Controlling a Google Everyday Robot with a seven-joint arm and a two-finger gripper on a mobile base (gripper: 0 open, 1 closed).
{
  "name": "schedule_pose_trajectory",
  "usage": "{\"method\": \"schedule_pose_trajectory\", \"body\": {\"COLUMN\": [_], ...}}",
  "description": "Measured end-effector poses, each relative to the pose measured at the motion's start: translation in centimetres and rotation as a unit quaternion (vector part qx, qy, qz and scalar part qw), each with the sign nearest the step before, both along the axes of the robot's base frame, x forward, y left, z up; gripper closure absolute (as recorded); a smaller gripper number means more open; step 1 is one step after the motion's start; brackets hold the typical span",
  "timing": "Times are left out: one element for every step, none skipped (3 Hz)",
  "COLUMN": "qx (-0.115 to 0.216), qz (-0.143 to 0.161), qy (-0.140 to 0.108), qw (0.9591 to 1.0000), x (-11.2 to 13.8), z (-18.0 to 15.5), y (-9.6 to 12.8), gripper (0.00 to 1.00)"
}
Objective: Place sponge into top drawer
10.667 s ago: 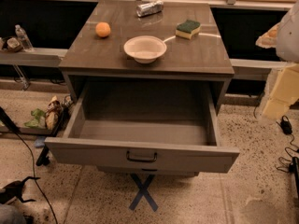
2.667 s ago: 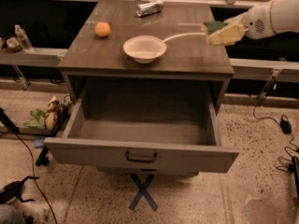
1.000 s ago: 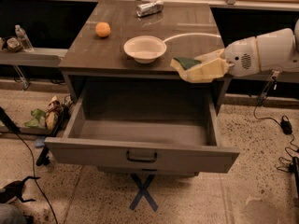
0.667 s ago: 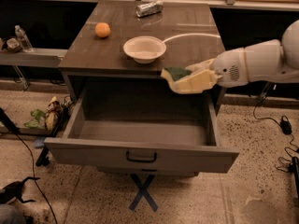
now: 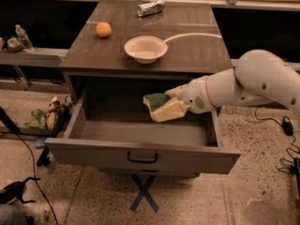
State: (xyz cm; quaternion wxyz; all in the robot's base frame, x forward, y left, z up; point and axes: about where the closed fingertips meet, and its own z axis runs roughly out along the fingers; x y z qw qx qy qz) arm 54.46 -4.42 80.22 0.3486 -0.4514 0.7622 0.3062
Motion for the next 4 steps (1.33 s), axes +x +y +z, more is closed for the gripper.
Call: {"method": "schedule_pose_trajectory", "body": {"qx": [-0.029,-0.044,-0.069,-0.096], "qz": [0.005,-0.006,-0.035,-0.05], "qy": [-0.014,-0.027,-0.045,-0.057], "qw": [0.9995,0.9986,0.996,0.9926], "x": [1.9,3.3,3.9,4.1], "z": [-3.3,-5.7,-9.1,-11.7], "y": [1.3,2.3,3.2,4.2], "gripper": [1.0,1.0,1.0,0.97]}}
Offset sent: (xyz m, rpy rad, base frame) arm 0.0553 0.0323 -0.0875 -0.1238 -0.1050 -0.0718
